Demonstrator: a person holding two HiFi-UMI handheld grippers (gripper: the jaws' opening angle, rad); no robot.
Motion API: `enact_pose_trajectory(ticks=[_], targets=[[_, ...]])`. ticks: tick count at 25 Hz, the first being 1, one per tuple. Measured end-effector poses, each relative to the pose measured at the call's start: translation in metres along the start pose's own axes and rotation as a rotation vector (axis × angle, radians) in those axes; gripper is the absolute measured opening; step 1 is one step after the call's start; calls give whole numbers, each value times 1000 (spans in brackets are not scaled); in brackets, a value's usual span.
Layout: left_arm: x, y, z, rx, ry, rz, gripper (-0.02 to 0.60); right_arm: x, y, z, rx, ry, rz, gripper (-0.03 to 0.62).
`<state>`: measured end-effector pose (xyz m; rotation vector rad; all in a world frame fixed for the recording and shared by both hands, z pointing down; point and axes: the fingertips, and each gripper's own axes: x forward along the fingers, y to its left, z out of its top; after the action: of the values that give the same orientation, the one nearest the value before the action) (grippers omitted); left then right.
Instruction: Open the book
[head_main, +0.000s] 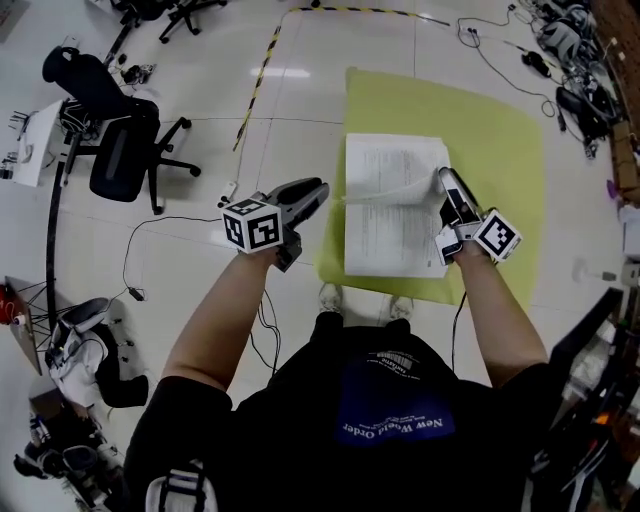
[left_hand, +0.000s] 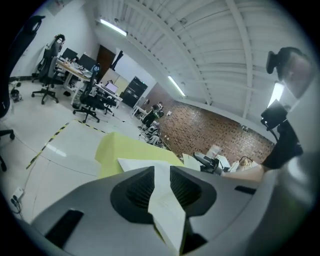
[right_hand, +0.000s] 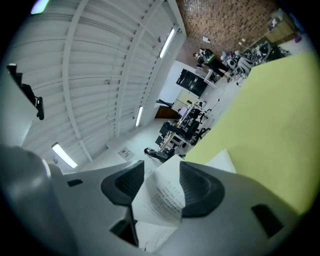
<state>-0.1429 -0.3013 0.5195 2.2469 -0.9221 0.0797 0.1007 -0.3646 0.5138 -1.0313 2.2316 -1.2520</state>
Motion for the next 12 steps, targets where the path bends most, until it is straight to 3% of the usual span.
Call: enact_pose_trajectory(ticks=[7, 12], targets=[[-20, -48, -5, 70, 4, -60, 91, -79, 37, 15, -113, 29, 8, 210], [-46, -85, 22, 106, -71, -106, 91, -118, 78, 40, -215, 20, 31, 212]])
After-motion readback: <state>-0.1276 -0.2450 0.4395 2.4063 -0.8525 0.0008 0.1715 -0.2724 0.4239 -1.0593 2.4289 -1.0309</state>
